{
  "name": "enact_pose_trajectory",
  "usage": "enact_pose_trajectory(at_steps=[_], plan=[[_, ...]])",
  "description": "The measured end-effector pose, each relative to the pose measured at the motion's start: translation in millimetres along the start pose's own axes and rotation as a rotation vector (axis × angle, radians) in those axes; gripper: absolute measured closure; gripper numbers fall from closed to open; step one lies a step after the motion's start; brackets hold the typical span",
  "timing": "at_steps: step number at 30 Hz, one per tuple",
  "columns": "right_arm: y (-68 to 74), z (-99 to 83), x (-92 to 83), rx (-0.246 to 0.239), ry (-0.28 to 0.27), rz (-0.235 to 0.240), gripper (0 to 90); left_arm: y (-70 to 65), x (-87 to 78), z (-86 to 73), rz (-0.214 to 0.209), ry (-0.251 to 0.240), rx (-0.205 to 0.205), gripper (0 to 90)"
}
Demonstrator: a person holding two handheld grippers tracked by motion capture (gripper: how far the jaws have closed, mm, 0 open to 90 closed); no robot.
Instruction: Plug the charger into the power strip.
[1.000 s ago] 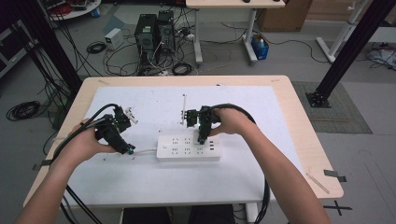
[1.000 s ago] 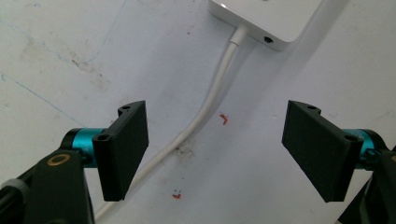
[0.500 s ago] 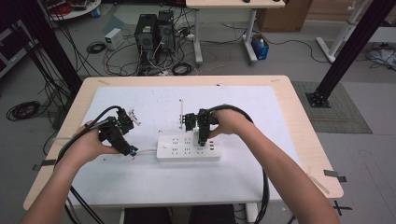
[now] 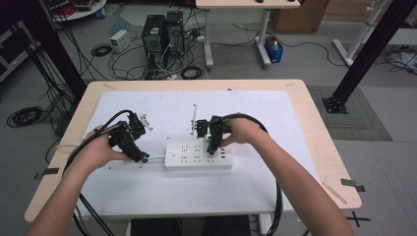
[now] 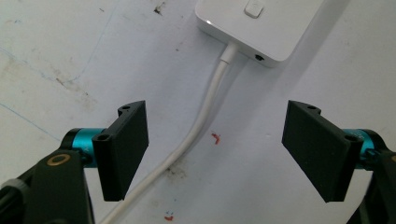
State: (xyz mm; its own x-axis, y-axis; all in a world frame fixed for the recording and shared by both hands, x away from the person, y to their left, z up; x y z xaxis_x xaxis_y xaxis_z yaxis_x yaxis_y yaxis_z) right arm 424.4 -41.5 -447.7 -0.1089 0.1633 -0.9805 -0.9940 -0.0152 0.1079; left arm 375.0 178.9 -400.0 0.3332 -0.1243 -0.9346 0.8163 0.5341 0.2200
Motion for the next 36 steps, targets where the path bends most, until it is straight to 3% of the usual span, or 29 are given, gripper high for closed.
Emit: enact_pose_trajectory(at_steps=[1,2,3,4,6,7,8,11,12,14,17,19,21,24,27,32,36], plan=[[0.1,-0.9,0.8,-0.004,0.002,0.013,58.2,-0.1,0.9,0.9,-0.002,-0.006,-0.007,22.9],[-1.2,-4.0,4.7,0.026,0.032,0.036,37.1,1.0,1.1,1.5,-0.004,-0.006,-0.005,22.9],[-3.5,-7.0,7.6,0.09,0.044,0.05,30.9,1.4,1.2,1.7,-0.003,-0.006,-0.01,22.9],[-3.8,-8.0,7.1,0.117,0.038,0.057,30.9,4.2,1.2,2.2,0.001,0.001,-0.007,23.0],[-4.5,-9.1,-8.8,0.157,-0.065,0.028,30.0,8.1,1.1,2.7,0.004,0.008,0.001,22.9],[-5.0,-10.7,-19.3,0.2,-0.121,0.02,26.7,10.5,2.0,4.0,0.006,0.004,-0.016,22.9],[-6.5,-15.9,-31.9,0.275,-0.169,0.01,23.3,13.5,1.4,3.6,0.011,0.016,-0.011,22.9],[-7.8,-38.9,-59.3,0.429,-0.22,-0.058,22.5,21.3,-0.4,6.5,0.016,0.005,-0.032,22.5],[-6.9,-45.7,-65.1,0.492,-0.229,-0.068,22.5,25.4,-1.9,7.7,0.019,0.01,-0.02,20.8],[-5.6,-69.0,-79.6,0.647,-0.247,-0.092,22.5,28.4,-2.7,11.5,0.026,0.004,-0.036,20.6],[-2.4,-101.3,-92.9,0.824,-0.235,-0.18,22.1,33.4,-4.3,16.2,0.038,0.015,-0.02,19.9],[1.1,-121.4,-98.1,0.907,-0.219,-0.22,21.4,34.8,-4.2,20.3,0.042,0.015,-0.018,17.8],[3.8,-138.1,-102.0,0.986,-0.225,-0.228,21.4,35.3,-4.7,24.8,0.041,0.01,-0.009,17.8],[5.5,-156.2,-106.8,1.059,-0.239,-0.235,21.4,35.3,-4.7,31.0,0.04,0.015,0.001,17.8],[5.8,-165.6,-110.9,1.1,-0.262,-0.227,21.4,34.6,-5.1,35.9,0.038,0.018,0.012,17.8],[7.0,-169.1,-116.1,1.108,-0.27,-0.223,21.4,34.1,-9.5,41.6,0.044,0.012,0.015,17.8],[6.8,-169.0,-115.2,1.064,-0.263,-0.208,21.4,35.0,-14.3,47.1,0.043,-0.003,0.014,17.8]])
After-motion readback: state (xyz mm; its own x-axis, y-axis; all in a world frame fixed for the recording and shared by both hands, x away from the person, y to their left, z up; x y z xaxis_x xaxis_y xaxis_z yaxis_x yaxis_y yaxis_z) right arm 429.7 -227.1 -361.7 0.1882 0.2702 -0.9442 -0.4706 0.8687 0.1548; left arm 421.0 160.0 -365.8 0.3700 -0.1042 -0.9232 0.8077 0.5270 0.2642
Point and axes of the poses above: each handheld gripper's, and its own axes: x roughly forward along the jaws, z roughly out of its top, y roughly to its left, the point moved 8 cm from there along x, roughly forward along the jaws, and after that the axes turned 7 degrees about z, right-handed, at the moved point
